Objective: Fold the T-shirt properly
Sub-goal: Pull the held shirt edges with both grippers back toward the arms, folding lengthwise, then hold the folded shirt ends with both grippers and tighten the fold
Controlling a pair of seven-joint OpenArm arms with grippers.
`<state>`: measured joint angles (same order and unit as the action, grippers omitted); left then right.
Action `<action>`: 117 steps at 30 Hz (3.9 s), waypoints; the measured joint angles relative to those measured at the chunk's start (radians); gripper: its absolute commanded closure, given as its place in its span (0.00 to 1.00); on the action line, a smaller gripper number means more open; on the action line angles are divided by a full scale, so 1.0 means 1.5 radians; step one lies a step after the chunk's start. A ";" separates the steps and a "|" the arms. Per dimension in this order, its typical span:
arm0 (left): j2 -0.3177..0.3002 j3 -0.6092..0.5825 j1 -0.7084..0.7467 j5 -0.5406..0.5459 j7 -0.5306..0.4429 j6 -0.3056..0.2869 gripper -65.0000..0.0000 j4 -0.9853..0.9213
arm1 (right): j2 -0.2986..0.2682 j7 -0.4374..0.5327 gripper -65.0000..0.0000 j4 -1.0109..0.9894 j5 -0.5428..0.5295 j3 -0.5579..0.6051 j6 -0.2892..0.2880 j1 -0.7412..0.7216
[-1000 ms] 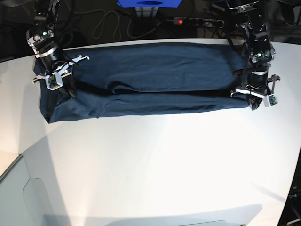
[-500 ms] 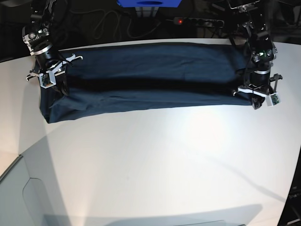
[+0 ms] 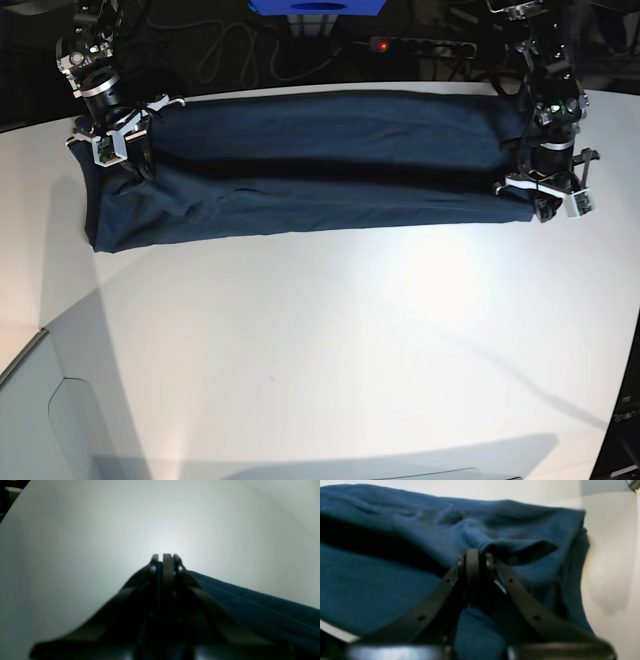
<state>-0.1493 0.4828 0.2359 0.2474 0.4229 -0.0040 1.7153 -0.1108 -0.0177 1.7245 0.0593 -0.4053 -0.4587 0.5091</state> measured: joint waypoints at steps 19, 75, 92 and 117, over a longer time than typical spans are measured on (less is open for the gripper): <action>0.000 0.000 0.024 0.000 -0.002 0.000 1.00 0.005 | 0.000 0.032 1.00 -0.050 0.003 0.000 0.000 0.005; 0.007 0.003 0.099 0.058 0.003 0.005 0.60 0.082 | -0.012 -0.283 0.76 0.046 0.005 -0.017 -0.044 -0.062; 0.008 0.003 0.094 0.058 0.003 0.004 0.60 0.082 | -0.013 -0.171 1.00 0.048 0.005 -0.017 -0.062 0.011; 0.008 -0.002 0.091 0.060 0.003 0.004 0.60 0.081 | -0.067 -0.063 1.00 0.015 0.061 -0.003 -0.064 0.089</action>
<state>-0.1379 0.4801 0.3717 0.3367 0.4267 0.0021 1.8370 -0.2108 -0.1120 1.7473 0.1501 -0.4103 -0.5545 0.6422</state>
